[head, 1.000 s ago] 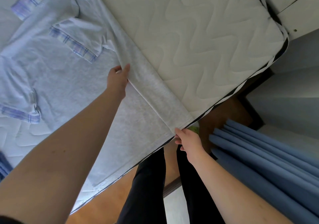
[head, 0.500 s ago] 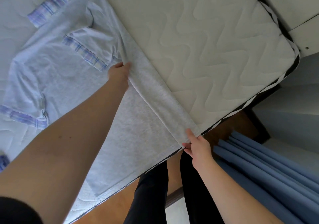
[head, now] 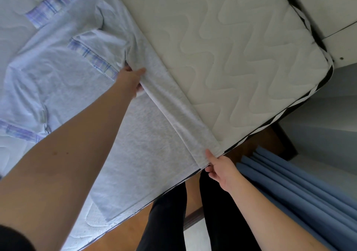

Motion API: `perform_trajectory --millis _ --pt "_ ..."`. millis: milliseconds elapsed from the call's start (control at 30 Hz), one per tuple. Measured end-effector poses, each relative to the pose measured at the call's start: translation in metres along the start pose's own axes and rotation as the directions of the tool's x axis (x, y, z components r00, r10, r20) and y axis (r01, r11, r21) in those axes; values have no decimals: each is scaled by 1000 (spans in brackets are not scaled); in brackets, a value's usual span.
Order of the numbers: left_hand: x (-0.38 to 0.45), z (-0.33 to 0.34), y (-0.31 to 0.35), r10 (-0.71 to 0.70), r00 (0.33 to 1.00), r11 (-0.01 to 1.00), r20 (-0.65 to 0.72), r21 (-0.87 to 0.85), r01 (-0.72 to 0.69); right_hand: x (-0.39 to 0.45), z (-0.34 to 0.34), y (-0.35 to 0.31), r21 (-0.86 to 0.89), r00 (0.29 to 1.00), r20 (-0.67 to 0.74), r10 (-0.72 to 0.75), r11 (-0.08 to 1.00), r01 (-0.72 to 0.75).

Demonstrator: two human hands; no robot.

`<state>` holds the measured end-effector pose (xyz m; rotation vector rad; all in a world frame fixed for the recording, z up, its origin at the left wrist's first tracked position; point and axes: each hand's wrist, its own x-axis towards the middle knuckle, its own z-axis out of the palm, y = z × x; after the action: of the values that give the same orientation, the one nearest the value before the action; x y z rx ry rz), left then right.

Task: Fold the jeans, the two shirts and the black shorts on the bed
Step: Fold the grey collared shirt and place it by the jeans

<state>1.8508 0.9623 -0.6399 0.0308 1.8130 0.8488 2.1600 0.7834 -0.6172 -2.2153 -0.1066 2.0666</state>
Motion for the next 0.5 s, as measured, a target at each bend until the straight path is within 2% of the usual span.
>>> perform_trajectory --millis 100,200,300,400,500 --pt "-4 -1 -2 -17 998 972 59 233 3 5 1 0 -15 1000 9 24 1000 -24" --pt "-7 1 -10 102 995 969 -11 226 -97 9 3 3 -94 999 30 39 995 -36" --pt "-22 4 -25 51 998 982 25 181 -55 7 4 2 -121 999 -1 34 992 -34" --pt "-36 5 -52 -54 989 979 136 203 25 10 -3 -2 38 994 -104 39 999 -36" --pt "-50 5 -83 -100 982 982 160 175 71 15 -12 -4 268 993 -110 48 963 -17"
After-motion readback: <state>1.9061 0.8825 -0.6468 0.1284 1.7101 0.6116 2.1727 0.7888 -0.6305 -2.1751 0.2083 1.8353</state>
